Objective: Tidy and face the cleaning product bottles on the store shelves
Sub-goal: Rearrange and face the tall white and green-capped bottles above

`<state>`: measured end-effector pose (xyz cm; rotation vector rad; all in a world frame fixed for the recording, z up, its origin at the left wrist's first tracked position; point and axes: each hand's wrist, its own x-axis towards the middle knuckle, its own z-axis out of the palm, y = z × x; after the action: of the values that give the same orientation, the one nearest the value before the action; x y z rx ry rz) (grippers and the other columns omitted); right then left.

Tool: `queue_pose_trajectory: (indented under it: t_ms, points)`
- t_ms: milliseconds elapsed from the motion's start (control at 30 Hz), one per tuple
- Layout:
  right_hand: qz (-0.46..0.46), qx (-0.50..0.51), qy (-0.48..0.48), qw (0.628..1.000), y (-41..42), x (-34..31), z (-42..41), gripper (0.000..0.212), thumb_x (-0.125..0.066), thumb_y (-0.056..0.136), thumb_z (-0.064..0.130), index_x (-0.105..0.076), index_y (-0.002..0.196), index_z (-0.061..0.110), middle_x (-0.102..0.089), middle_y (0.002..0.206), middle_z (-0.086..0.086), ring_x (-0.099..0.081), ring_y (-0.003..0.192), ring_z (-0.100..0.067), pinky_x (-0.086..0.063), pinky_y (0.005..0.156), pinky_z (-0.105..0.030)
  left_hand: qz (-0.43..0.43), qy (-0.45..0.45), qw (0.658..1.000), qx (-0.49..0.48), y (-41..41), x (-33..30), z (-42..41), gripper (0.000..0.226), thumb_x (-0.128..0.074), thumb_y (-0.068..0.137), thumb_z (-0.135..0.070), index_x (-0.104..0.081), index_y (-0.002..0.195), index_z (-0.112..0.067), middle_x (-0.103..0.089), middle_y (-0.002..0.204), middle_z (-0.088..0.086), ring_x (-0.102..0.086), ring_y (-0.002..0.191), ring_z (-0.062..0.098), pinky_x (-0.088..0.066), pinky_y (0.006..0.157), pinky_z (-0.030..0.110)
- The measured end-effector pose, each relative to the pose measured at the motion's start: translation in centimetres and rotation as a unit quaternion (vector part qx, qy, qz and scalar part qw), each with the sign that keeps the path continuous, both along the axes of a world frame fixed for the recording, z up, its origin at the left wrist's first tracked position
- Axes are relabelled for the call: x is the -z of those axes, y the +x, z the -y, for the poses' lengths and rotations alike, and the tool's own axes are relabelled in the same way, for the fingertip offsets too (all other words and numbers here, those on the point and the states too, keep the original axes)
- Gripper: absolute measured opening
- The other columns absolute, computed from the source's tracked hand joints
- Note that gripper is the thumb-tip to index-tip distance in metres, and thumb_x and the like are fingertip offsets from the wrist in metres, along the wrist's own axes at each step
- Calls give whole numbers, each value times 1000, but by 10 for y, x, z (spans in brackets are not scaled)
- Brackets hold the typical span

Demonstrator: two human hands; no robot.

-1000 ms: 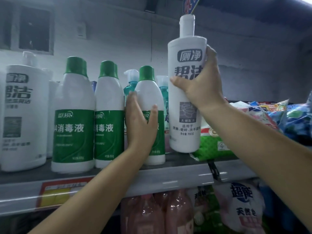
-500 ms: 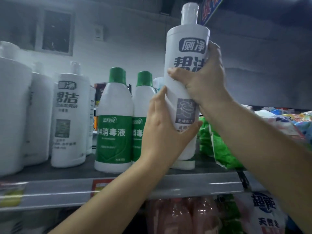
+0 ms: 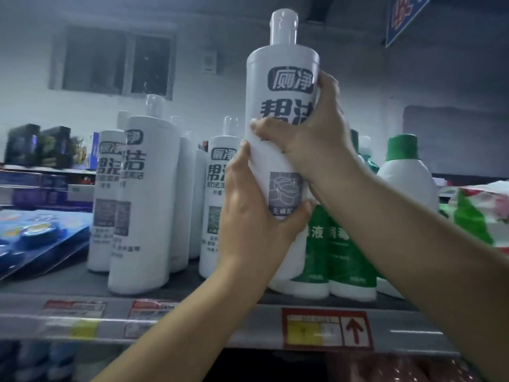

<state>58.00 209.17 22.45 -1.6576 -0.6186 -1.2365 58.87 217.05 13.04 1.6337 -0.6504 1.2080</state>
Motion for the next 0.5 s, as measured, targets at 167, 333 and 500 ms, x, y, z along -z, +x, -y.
queue_pose_trajectory:
  t_ms: [167, 333, 500]
  points:
    - [7, 23, -10, 1000, 23, 16, -40, 83, -81, 60, 32, -34, 128, 24, -54, 113, 1, -56, 100, -17, -45, 73, -22, -28, 1, 1000, 8, 14, 12, -37, 99, -77, 71, -30, -8, 143, -31, -33, 127, -19, -43, 103, -10, -36, 74, -3]
    - [-25, 37, -8, 999, 42, 31, -61, 86, -81, 60, 33, -32, 129, 23, -54, 116, -2, -55, 104, -20, -48, 90, -35, -41, 16, 999, 0, 27, 23, -60, 95, -74, 75, -30, -11, 145, -26, -33, 133, -17, -37, 121, -3, -34, 92, 2]
    - [-52, 29, 9, 998, 53, 31, -69, 80, -82, 59, 36, -36, 123, 23, -57, 113, -2, -57, 101, -22, -49, 90, -40, -43, 24, 999, -4, 32, 21, -69, 91, -72, 77, -29, -13, 146, -22, -32, 144, -7, -36, 130, 7, -37, 106, 31]
